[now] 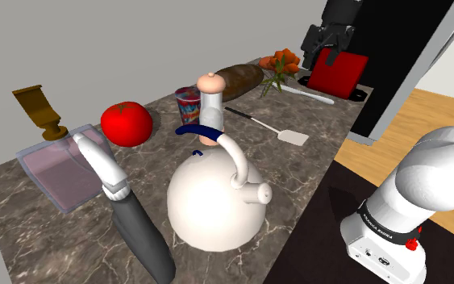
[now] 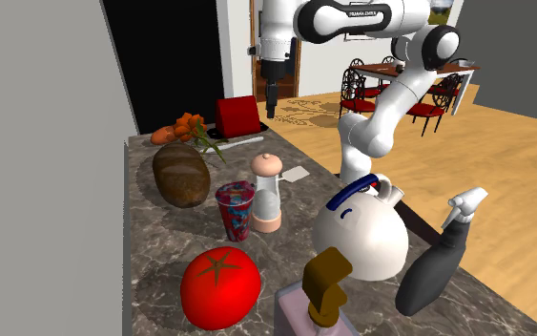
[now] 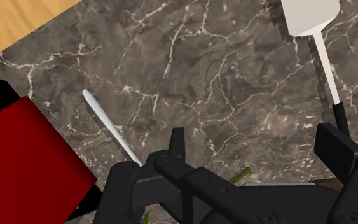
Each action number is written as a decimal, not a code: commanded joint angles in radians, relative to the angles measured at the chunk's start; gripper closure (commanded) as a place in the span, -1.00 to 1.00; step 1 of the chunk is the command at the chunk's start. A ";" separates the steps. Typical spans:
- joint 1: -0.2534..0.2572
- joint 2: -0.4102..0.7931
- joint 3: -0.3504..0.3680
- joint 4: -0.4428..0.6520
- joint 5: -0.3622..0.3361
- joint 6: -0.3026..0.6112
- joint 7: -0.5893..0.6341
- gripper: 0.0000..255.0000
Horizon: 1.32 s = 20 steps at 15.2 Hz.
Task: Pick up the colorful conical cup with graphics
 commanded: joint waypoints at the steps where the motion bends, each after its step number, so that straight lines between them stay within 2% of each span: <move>1: 0.000 0.000 0.000 0.000 0.000 0.000 0.000 -1.00; 11: 0.069 0.282 0.174 0.208 0.070 0.021 0.198 -1.00; 20: 0.116 0.590 0.306 0.497 0.056 -0.008 0.378 -1.00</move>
